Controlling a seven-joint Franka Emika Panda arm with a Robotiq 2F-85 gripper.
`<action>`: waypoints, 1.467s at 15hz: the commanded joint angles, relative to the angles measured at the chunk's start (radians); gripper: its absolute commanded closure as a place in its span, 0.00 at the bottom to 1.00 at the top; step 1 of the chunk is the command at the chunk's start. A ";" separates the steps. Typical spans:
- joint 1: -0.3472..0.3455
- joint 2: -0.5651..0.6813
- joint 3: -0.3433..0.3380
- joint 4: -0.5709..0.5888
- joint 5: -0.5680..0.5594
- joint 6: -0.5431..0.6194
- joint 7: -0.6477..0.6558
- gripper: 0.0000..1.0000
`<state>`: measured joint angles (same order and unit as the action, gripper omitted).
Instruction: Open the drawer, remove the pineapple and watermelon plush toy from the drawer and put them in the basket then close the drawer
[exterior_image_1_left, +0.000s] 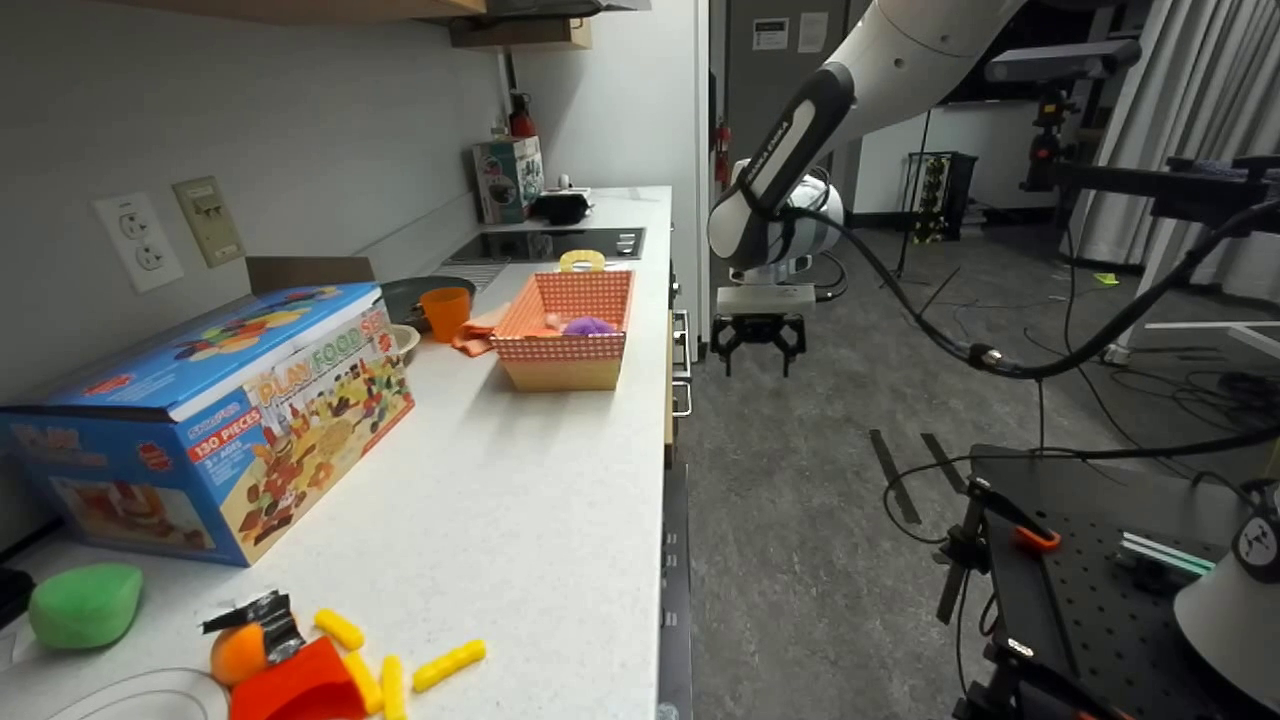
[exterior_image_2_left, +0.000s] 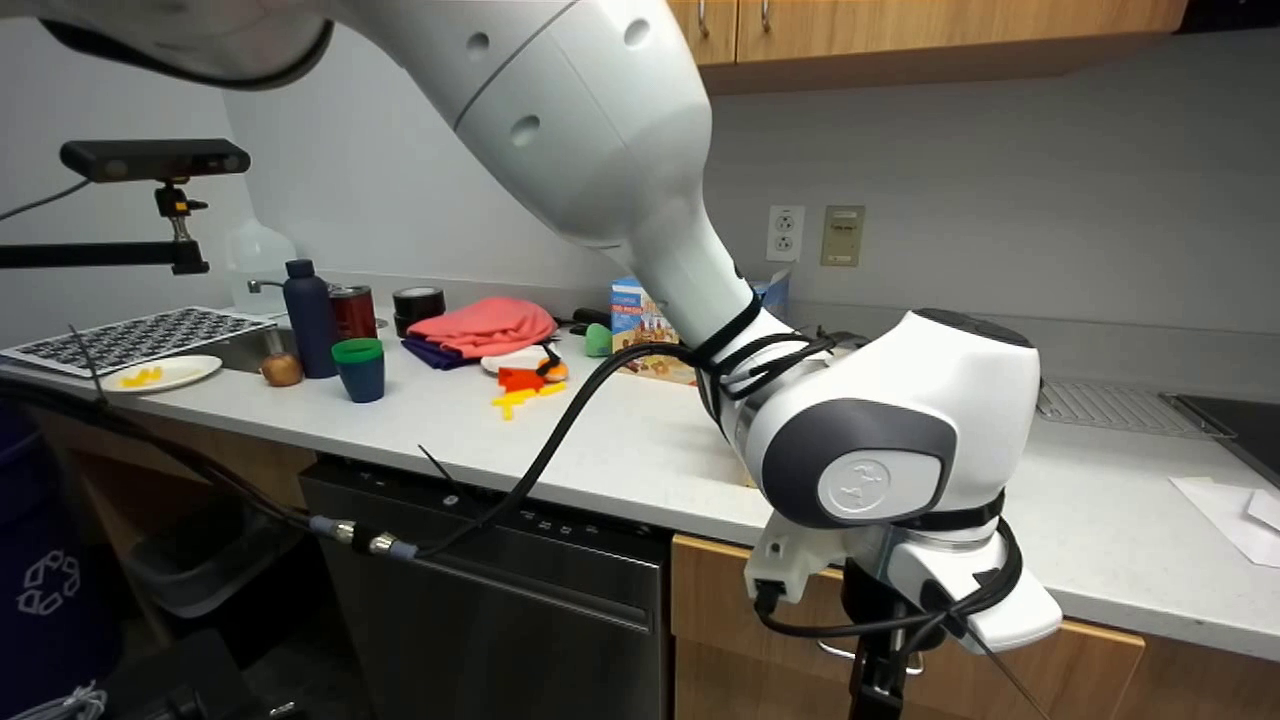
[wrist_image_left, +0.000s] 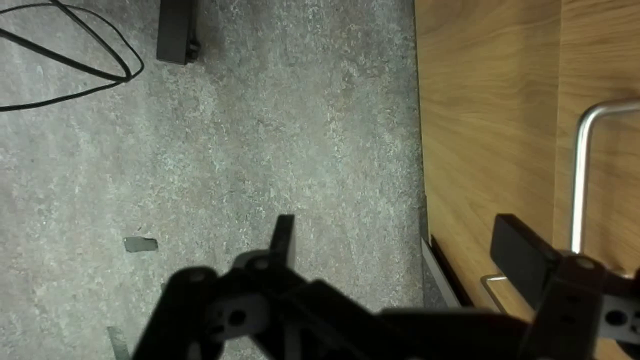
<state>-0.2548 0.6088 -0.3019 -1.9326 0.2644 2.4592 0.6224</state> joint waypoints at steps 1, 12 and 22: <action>0.002 0.000 -0.002 0.003 0.001 -0.003 -0.001 0.00; -0.097 0.046 0.097 -0.022 0.071 0.292 -0.264 0.00; -0.199 0.089 0.249 0.085 0.165 0.185 -0.466 0.00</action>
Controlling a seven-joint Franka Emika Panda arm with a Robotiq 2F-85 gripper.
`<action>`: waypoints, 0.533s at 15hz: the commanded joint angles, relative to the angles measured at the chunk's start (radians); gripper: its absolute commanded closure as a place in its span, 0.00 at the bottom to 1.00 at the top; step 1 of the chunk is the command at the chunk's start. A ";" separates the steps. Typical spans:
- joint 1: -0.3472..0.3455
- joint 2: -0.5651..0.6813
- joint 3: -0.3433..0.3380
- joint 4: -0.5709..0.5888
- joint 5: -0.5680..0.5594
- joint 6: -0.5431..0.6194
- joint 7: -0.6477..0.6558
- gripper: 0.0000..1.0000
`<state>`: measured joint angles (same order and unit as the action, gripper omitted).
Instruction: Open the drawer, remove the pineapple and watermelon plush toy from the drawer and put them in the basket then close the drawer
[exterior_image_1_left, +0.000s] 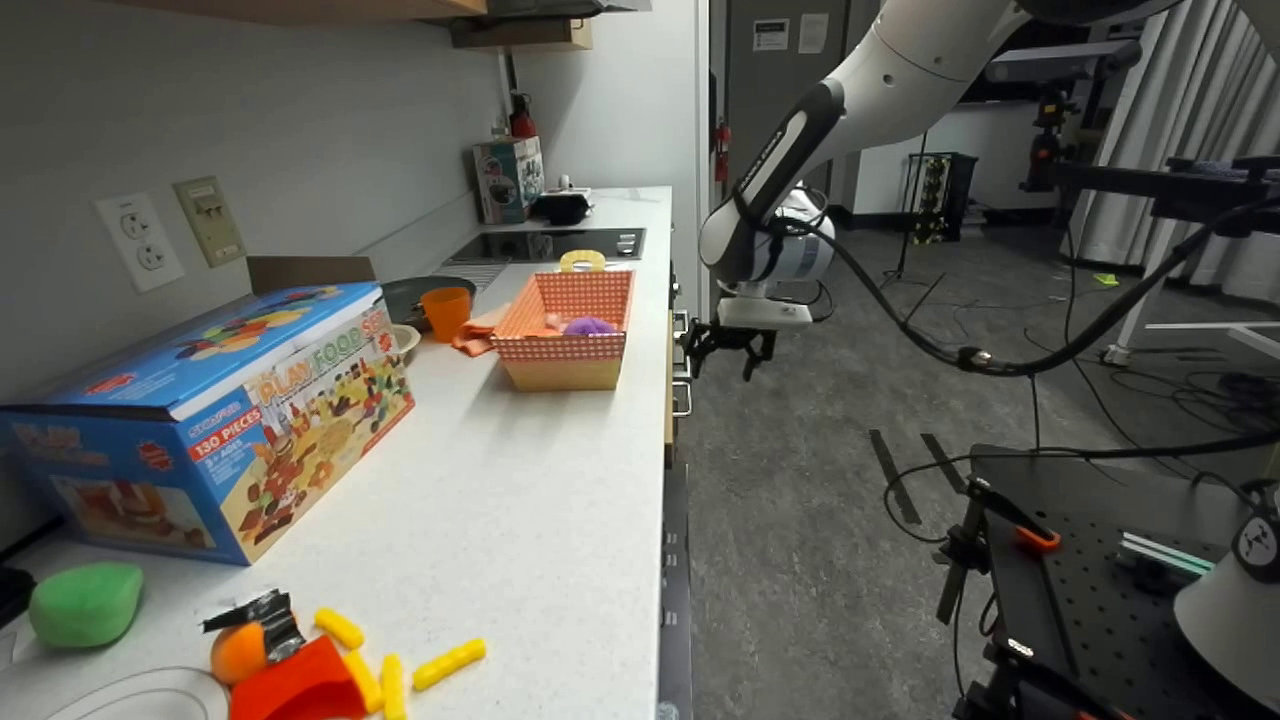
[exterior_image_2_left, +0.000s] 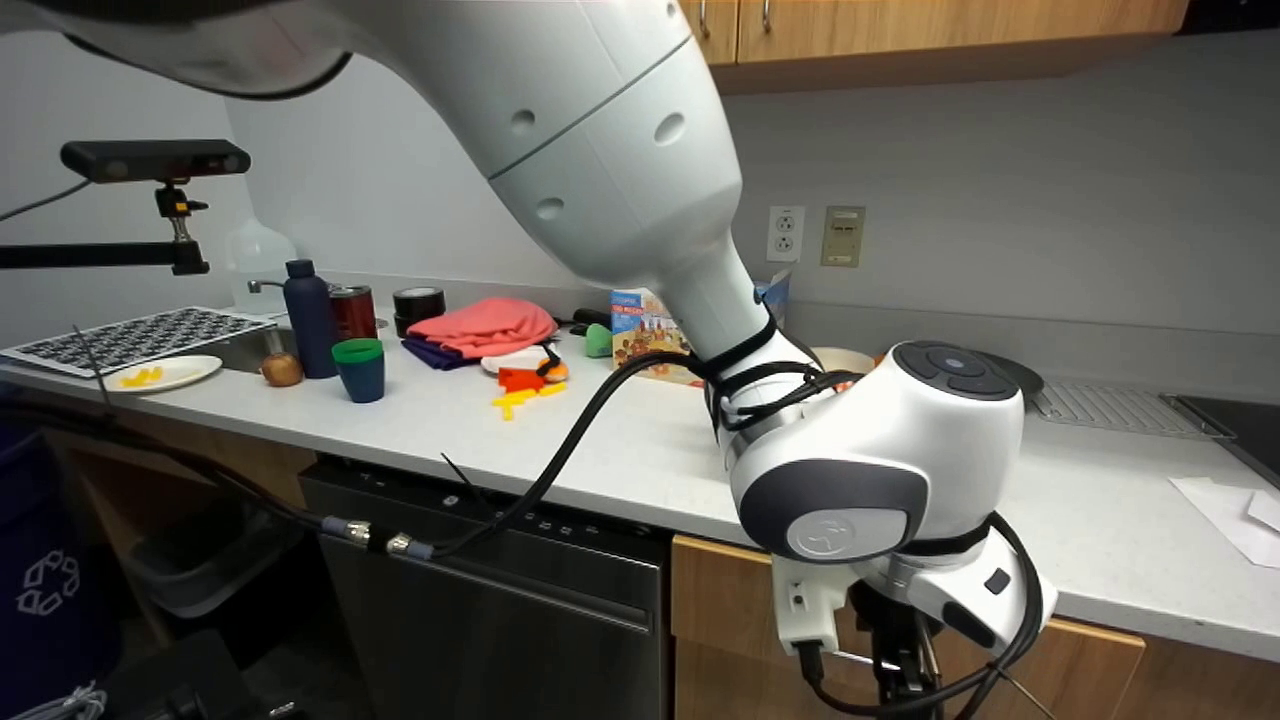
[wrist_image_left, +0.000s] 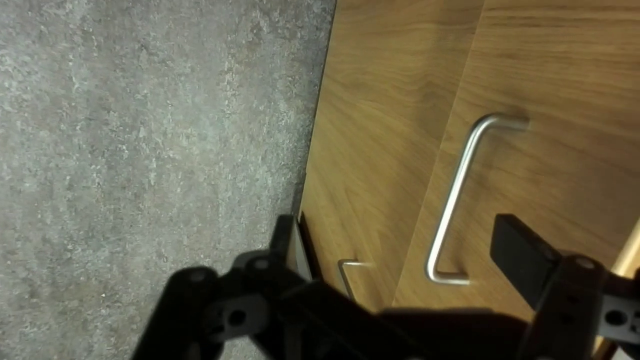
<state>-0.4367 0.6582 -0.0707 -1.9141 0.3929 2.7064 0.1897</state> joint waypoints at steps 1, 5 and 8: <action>-0.011 0.051 0.013 0.083 0.036 -0.086 -0.021 0.00; 0.019 0.108 -0.018 0.148 0.020 -0.136 0.028 0.00; 0.025 0.145 -0.028 0.195 0.021 -0.152 0.059 0.00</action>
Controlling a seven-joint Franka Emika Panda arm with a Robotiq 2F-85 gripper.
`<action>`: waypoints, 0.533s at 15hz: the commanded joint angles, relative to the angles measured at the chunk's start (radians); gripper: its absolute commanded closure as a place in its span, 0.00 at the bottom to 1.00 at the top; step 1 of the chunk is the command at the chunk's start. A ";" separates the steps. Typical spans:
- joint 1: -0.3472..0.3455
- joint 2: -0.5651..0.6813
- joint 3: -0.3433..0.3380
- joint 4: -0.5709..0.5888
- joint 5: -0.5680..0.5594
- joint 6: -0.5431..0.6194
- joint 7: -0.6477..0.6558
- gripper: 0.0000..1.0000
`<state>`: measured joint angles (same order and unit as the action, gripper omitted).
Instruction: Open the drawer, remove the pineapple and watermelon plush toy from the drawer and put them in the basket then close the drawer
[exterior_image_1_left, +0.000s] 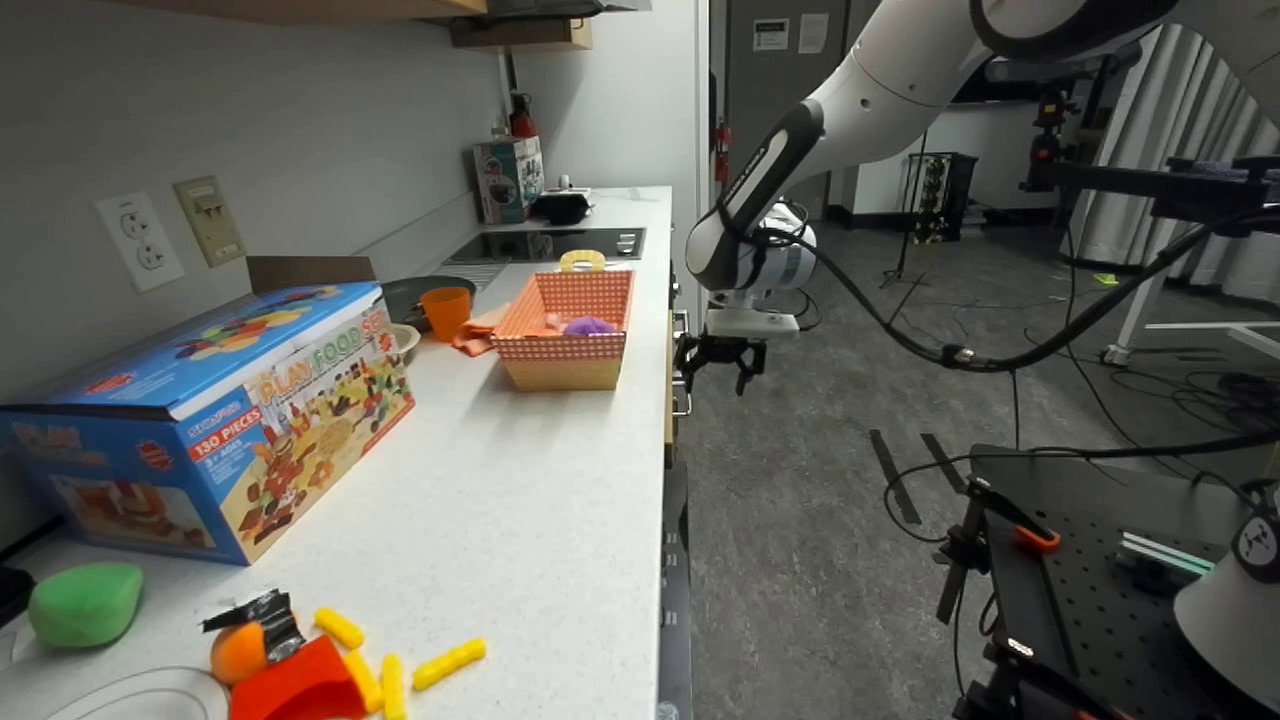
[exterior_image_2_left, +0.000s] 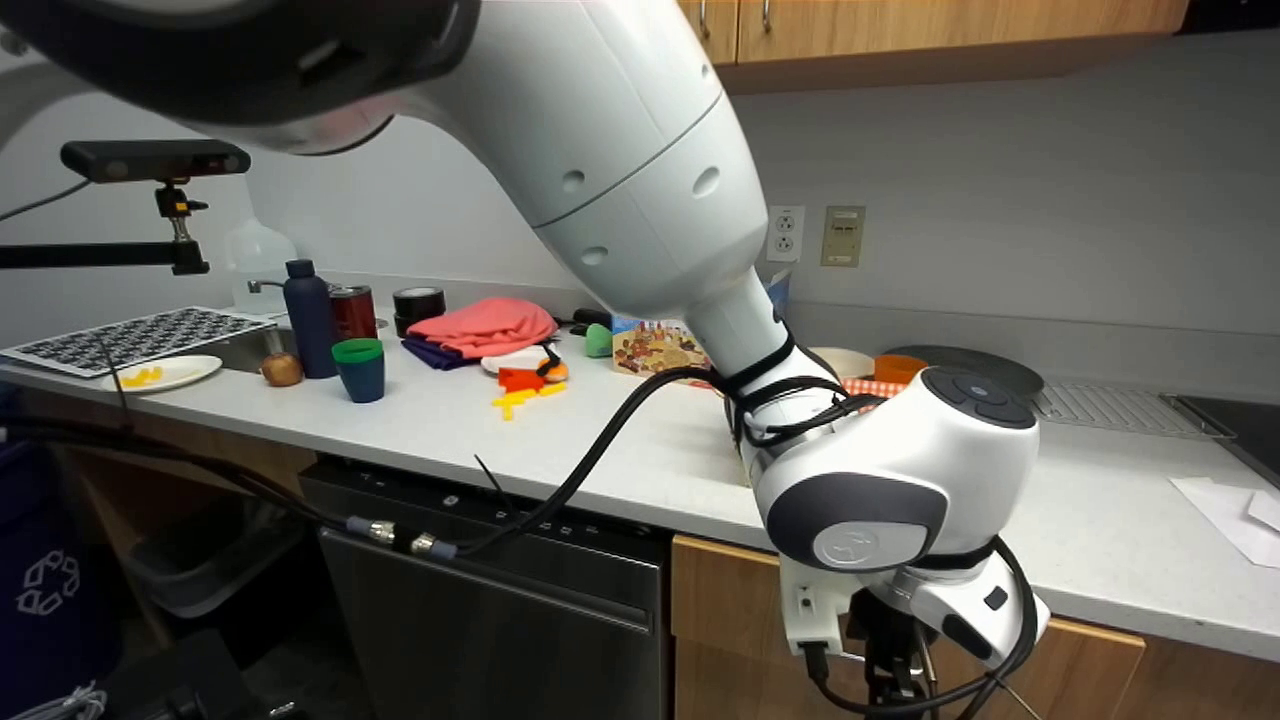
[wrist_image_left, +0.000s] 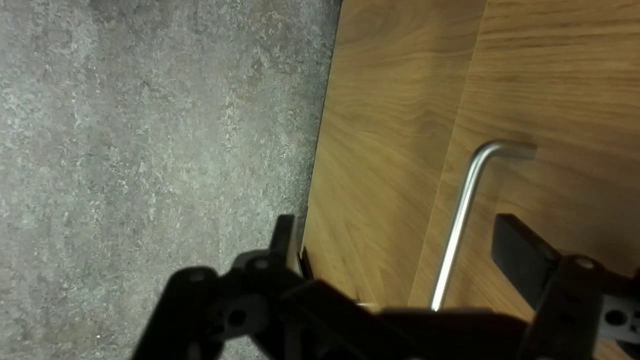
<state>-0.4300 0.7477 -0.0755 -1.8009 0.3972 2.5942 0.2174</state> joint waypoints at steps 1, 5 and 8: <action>0.017 0.068 -0.025 0.098 0.018 -0.046 0.041 0.00; 0.013 0.114 -0.033 0.152 0.022 -0.072 0.076 0.00; 0.009 0.137 -0.034 0.179 0.028 -0.096 0.095 0.00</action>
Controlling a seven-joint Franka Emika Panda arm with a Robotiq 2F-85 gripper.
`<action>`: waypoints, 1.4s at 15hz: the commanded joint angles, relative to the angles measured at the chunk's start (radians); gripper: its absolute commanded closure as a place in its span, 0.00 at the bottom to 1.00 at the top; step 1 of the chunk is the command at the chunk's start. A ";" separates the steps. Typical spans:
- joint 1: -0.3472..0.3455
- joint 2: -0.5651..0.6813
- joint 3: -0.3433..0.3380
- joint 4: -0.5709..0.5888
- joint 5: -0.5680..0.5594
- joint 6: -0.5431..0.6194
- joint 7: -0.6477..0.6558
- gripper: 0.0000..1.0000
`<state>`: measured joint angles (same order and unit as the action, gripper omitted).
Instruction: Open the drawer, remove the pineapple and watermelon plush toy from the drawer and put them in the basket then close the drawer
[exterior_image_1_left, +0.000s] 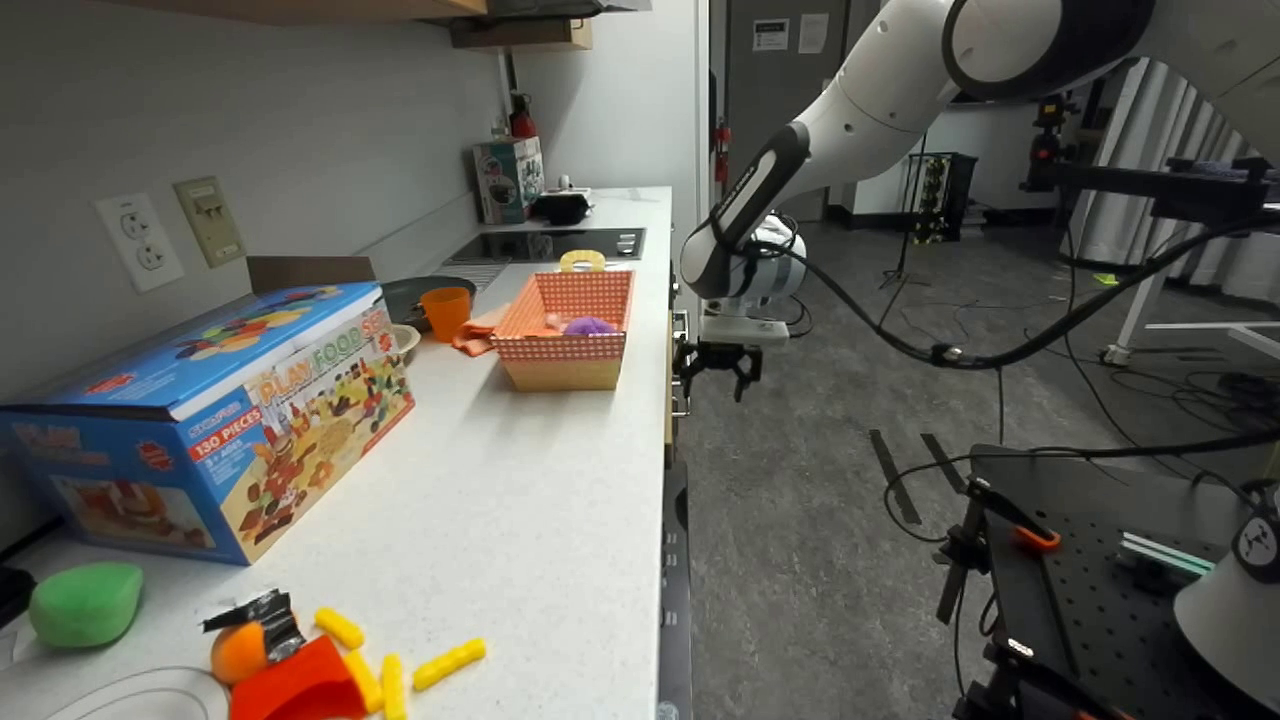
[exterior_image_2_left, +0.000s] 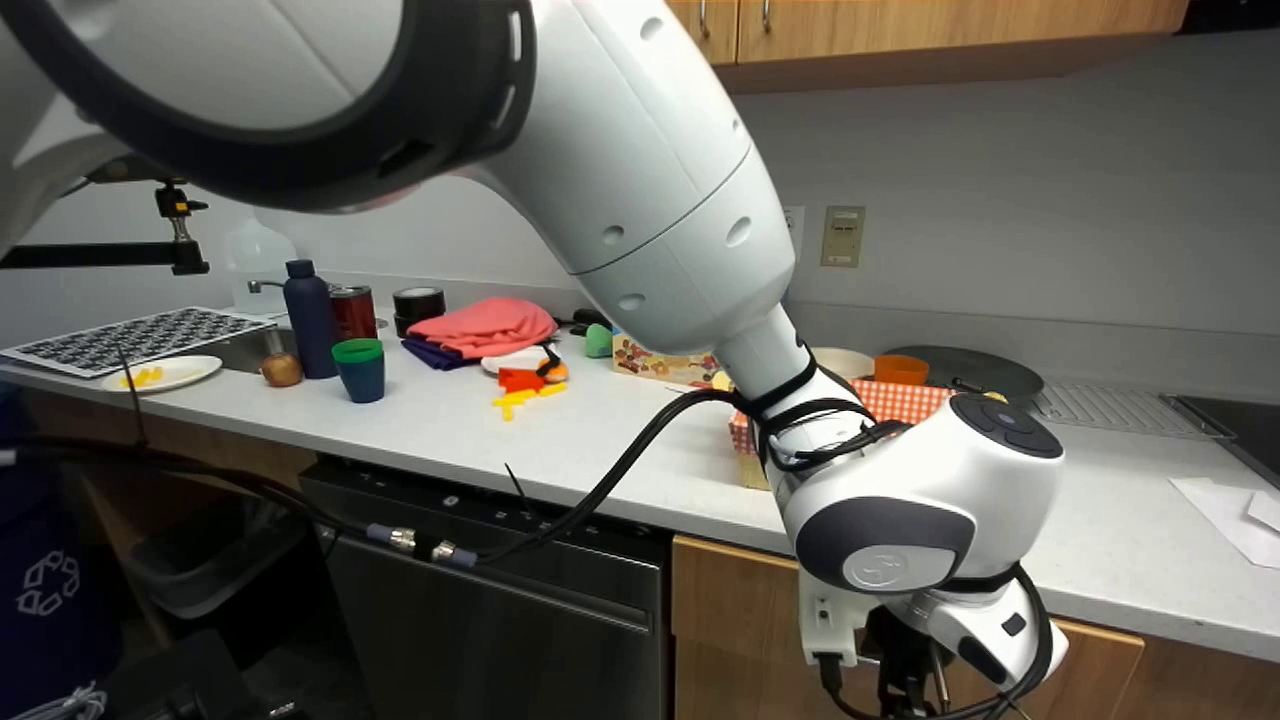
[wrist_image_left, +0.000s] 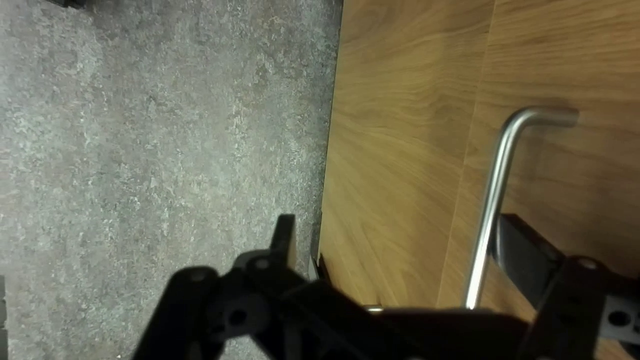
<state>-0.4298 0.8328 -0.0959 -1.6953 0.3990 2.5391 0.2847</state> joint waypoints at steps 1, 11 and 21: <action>0.008 0.059 -0.015 0.081 0.027 -0.052 0.036 0.00; -0.008 0.097 0.005 0.104 0.170 -0.074 0.105 0.00; 0.048 0.071 -0.112 -0.019 0.093 -0.067 0.105 0.00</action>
<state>-0.4177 0.8681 -0.1273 -1.6585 0.5594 2.4632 0.3498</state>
